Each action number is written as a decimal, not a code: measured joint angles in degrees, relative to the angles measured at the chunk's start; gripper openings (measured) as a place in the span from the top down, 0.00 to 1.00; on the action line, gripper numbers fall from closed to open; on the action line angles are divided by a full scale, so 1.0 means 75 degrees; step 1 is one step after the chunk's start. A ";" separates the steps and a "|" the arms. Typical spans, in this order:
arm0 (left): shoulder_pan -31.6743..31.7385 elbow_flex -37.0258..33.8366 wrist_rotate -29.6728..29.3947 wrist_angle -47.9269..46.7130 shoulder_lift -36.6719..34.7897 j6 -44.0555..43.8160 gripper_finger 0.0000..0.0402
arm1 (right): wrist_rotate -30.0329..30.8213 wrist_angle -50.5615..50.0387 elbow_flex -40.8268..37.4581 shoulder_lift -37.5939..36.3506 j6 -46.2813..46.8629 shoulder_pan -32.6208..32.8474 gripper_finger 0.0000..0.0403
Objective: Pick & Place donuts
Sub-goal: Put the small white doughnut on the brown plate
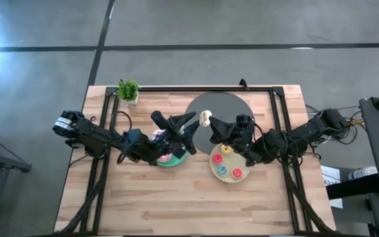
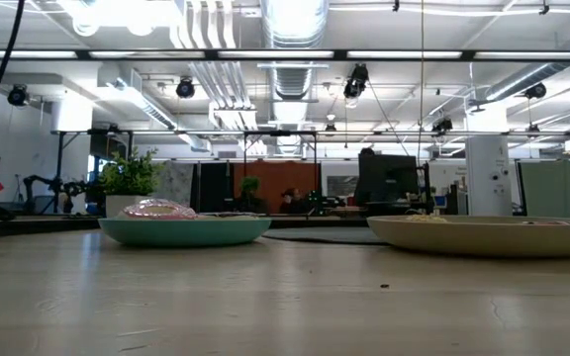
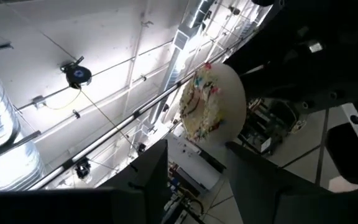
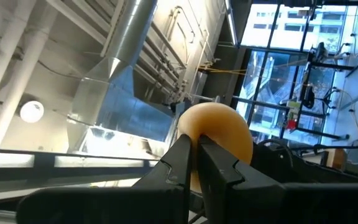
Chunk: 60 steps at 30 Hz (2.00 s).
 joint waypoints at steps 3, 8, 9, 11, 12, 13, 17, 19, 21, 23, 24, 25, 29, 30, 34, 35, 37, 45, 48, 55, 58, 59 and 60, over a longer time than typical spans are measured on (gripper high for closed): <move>-0.0003 -0.0003 0.0113 -0.0099 0.0000 -0.0205 0.66 | 0.0032 0.0000 0.0000 0.0000 -0.0006 0.0003 0.96; -0.0012 -0.0011 0.0309 -0.0855 -0.0006 -0.0636 0.66 | 0.0062 -0.0002 0.0000 -0.0017 -0.0040 0.0000 0.96; -0.0014 -0.0020 0.0307 -0.0916 -0.0001 -0.0689 0.66 | 0.0063 0.0000 0.0000 -0.0020 -0.0050 0.0000 0.96; -0.0005 -0.0020 0.0306 -0.0764 0.0028 -0.0702 0.66 | 0.0062 0.0009 0.0000 -0.0032 -0.0050 0.0000 0.96; -0.0006 -0.0020 0.0305 -0.0619 0.0032 -0.0634 0.66 | 0.0060 0.0009 0.0000 -0.0032 -0.0049 0.0000 0.96; -0.0004 -0.0020 0.0300 -0.0488 0.0032 -0.0564 0.66 | 0.0059 0.0003 0.0000 -0.0030 -0.0036 0.0000 0.96; 0.0017 0.0029 0.0289 -0.0223 0.0032 -0.0534 0.66 | 0.0062 0.0000 -0.0017 -0.0017 -0.0020 0.0000 0.96; 0.0017 0.0053 0.0294 -0.0238 0.0033 -0.0534 0.66 | 0.0062 0.0000 -0.0017 -0.0017 -0.0012 0.0003 0.96; 0.0017 0.0058 0.0313 -0.0225 0.0059 -0.0537 0.66 | 0.0062 -0.0005 -0.0017 -0.0017 0.0007 0.0003 0.96; 0.0017 0.0056 0.0399 -0.0231 0.0107 -0.0543 0.66 | 0.0062 -0.0009 -0.0017 -0.0017 0.0078 0.0003 0.96; 0.0017 0.0053 0.0419 -0.0259 0.0133 -0.0543 0.66 | 0.0062 -0.0009 -0.0019 -0.0017 0.0093 0.0003 0.96; 0.0017 0.0052 0.0439 -0.0308 0.0155 -0.0555 0.66 | 0.0062 -0.0011 -0.0021 -0.0017 0.0093 0.0003 0.96; 0.0029 0.0052 0.0441 -0.0317 0.0277 -0.0554 0.66 | 0.0062 -0.0017 -0.0023 -0.0017 0.0122 -0.0023 0.96; 0.0029 0.0052 0.0441 -0.0324 0.0296 -0.0522 0.66 | 0.0064 -0.0022 -0.0026 -0.0017 0.0125 -0.0023 0.96; 0.0038 0.0101 0.0438 -0.0208 0.0306 -0.0516 0.66 | 0.0065 -0.0058 -0.0026 -0.0005 0.0142 -0.0023 0.96; 0.0050 0.0132 0.0438 -0.0139 0.0306 -0.0501 0.66 | 0.0065 -0.0062 -0.0026 -0.0003 0.0140 -0.0023 0.96; 0.0069 0.0185 0.0411 -0.0040 0.0306 -0.0379 0.66 | 0.0067 -0.0082 -0.0026 0.0006 0.0146 -0.0026 0.96; 0.0079 0.0245 0.0397 -0.0050 0.0306 -0.0356 0.66 | 0.0064 -0.0073 -0.0029 0.0006 0.0140 -0.0026 0.96; 0.0082 0.0245 0.0364 -0.0079 0.0306 -0.0324 0.67 | 0.0059 -0.0074 -0.0029 0.0006 0.0149 -0.0026 0.96; 0.0083 0.0245 0.0298 -0.0321 0.0306 -0.0208 0.79 | 0.0053 -0.0070 -0.0101 0.0012 0.0460 -0.0026 0.96; 0.0082 0.0245 0.0298 -0.0435 0.0306 -0.0205 0.86 | 0.0041 -0.0062 -0.0156 0.0012 0.0645 -0.0026 0.96; 0.0082 0.0245 0.0284 -0.0446 0.0306 -0.0205 0.89 | 0.0030 -0.0061 -0.0170 0.0012 0.0692 -0.0026 0.96; 0.0084 0.0245 0.0245 -0.0449 0.0306 -0.0205 0.91 | 0.0029 -0.0060 -0.0183 0.0012 0.0716 -0.0026 0.96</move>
